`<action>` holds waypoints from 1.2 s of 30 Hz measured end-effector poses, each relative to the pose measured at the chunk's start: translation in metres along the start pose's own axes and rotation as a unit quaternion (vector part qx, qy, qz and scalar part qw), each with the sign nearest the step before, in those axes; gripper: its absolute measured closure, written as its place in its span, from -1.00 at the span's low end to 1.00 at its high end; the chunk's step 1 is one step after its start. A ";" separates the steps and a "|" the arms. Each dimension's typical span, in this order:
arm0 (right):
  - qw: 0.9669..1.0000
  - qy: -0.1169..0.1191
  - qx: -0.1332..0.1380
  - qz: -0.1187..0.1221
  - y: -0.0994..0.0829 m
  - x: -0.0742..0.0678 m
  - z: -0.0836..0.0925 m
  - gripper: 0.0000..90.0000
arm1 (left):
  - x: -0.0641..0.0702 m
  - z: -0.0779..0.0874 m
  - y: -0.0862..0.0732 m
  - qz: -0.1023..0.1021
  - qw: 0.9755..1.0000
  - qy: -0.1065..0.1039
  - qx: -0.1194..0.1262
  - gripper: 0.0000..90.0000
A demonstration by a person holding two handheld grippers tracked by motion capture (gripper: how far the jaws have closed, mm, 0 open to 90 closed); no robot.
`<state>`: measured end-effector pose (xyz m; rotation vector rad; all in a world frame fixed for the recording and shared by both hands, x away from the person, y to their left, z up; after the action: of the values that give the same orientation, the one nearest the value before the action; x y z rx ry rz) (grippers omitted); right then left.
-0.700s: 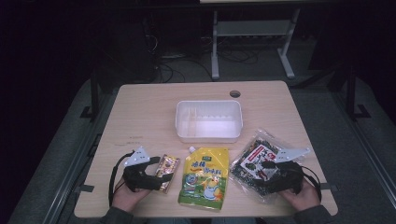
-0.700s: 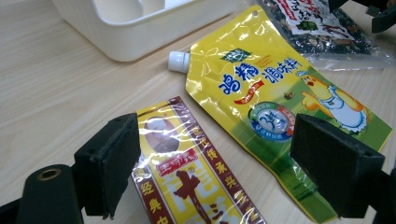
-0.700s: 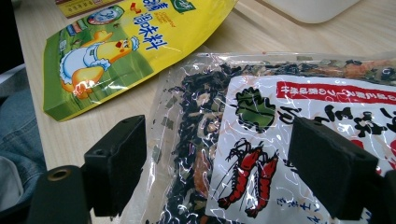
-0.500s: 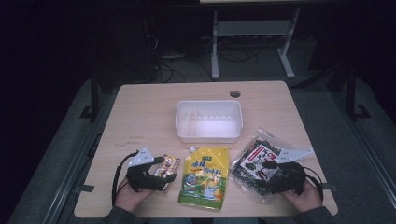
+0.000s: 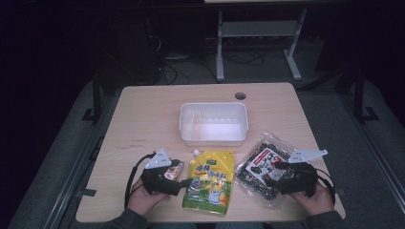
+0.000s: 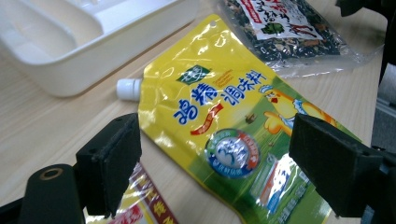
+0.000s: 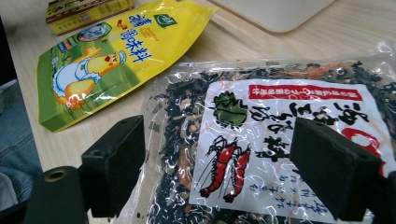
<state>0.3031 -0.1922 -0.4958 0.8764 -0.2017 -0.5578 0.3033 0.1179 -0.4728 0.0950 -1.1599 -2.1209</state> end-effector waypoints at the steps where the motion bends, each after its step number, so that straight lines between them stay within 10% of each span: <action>1: 1.000 -0.003 0.001 -0.003 0.001 0.001 0.001 -0.61 | 0.002 -0.002 0.002 -0.001 1.000 -0.004 0.000 -0.63; 24: 0.999 -0.026 -0.003 -0.039 0.012 0.027 0.022 -0.69 | 0.056 -0.053 0.035 -0.060 0.996 -0.047 -0.054 -0.60; 36: 0.995 -0.057 -0.027 -0.071 0.011 0.064 0.031 -0.67 | 0.077 -0.088 0.049 -0.077 0.992 -0.063 -0.078 -0.56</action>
<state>0.3489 -0.2413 -0.4715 0.8118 -0.2283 -0.7442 0.3060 -0.0083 -0.4680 -0.0222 -1.0823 -2.3757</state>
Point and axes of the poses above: each handheld gripper's, and its own axes: z roughly backward along the jaws, y roughly out of its top, x roughly to its right, the point moved 9 cm from there along -z, roughly forward along the jaws, and after that the axes turned 11 degrees about z, right-handed, at the moved point
